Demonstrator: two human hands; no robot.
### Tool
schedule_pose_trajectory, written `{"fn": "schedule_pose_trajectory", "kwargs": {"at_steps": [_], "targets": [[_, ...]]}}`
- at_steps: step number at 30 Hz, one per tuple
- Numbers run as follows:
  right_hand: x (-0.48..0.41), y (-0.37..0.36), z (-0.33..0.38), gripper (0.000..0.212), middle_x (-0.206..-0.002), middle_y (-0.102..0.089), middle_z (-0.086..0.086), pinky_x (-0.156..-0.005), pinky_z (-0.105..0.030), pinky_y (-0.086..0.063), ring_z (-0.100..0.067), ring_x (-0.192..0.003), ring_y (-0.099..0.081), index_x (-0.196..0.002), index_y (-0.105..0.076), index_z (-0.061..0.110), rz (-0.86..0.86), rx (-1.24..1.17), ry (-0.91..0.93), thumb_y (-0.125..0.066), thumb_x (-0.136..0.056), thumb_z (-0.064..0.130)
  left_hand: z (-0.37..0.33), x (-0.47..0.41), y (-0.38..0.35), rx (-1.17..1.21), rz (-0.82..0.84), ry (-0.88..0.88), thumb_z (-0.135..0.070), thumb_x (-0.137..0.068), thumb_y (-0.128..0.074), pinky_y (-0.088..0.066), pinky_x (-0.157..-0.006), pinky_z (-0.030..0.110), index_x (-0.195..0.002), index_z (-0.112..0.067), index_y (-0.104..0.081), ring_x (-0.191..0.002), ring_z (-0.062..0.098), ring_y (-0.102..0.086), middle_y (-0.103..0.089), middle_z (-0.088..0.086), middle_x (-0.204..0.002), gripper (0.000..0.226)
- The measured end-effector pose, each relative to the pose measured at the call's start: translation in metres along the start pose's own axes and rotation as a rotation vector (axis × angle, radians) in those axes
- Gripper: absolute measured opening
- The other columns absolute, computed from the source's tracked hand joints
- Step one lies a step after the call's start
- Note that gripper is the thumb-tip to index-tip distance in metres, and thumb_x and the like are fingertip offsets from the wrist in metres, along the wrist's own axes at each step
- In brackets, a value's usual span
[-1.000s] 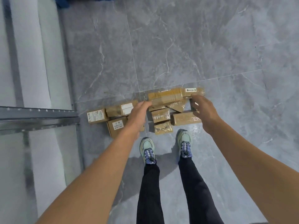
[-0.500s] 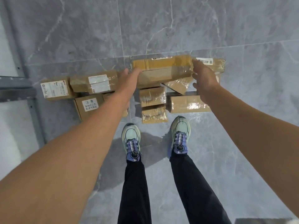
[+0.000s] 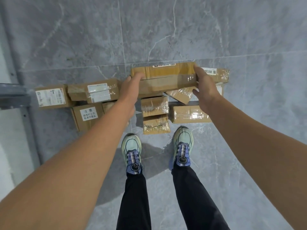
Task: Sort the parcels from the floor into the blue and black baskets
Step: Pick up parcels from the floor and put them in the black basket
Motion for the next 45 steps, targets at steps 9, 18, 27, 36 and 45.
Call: {"fn": "schedule_pose_trajectory", "kwargs": {"at_steps": [9, 18, 27, 36, 45], "targets": [[0.139, -0.027, 0.082, 0.038, -0.121, -0.066, 0.011, -0.118, -0.044, -0.037, -0.008, -0.115, -0.059, -0.120, -0.069, 0.033, 0.015, 0.025, 0.150, -0.042, -0.106, 0.056, -0.072, 0.128, 0.083, 0.109, -0.011, -0.113, -0.040, -0.102, -0.053, -0.048, -0.098, 0.044, -0.101, -0.036, -0.064, -0.107, 0.010, -0.058, -0.064, -0.009, -0.110, 0.012], [0.325, -0.055, 0.200, 0.069, -0.155, -0.051, 0.002, -0.120, -0.051, -0.033, -0.020, -0.140, -0.048, -0.150, -0.054, 0.033, 0.070, -0.004, 0.339, -0.038, -0.098, 0.076, -0.161, 0.302, 0.166, 0.160, -0.028, -0.320, -0.041, -0.106, -0.050, -0.042, -0.115, 0.048, -0.123, -0.048, -0.056, -0.112, 0.000, -0.049, -0.050, -0.030, -0.116, 0.019], [0.490, -0.058, 0.302, 0.071, -0.162, -0.043, -0.001, -0.126, -0.048, -0.029, -0.021, -0.148, -0.039, -0.159, -0.043, 0.027, 0.169, 0.090, 0.572, -0.036, -0.103, 0.070, -0.200, 0.467, 0.220, 0.298, -0.199, -0.504, -0.062, -0.092, -0.058, -0.049, -0.108, 0.050, -0.142, -0.038, -0.058, -0.130, 0.018, -0.055, -0.060, -0.005, -0.142, 0.055], [0.629, -0.061, 0.377, 0.063, -0.161, -0.041, 0.000, -0.121, -0.048, -0.028, -0.023, -0.149, -0.037, -0.156, -0.046, 0.032, 0.373, 0.206, 0.743, -0.034, -0.105, 0.067, -0.225, 0.628, 0.241, 0.492, -0.389, -0.676, -0.037, -0.108, -0.047, -0.052, -0.091, 0.037, -0.119, -0.040, -0.063, -0.109, 0.011, -0.060, -0.065, -0.006, -0.117, 0.019], [0.727, -0.086, 0.396, 0.067, -0.140, -0.061, 0.002, -0.115, -0.050, -0.039, -0.023, -0.132, -0.055, -0.134, -0.065, 0.035, 0.594, 0.382, 0.884, -0.038, -0.093, 0.080, -0.194, 0.734, 0.266, 0.594, -0.618, -0.719, -0.043, -0.106, -0.050, -0.050, -0.109, 0.054, -0.131, -0.037, -0.059, -0.115, 0.017, -0.058, -0.061, -0.006, -0.119, 0.027]]}}
Point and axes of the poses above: each hand's wrist, its own x-axis away from the middle knuckle, its own y-axis out of the back of the hand, z = x × y, the point moved 5 cm from there along -x, towards the middle knuckle
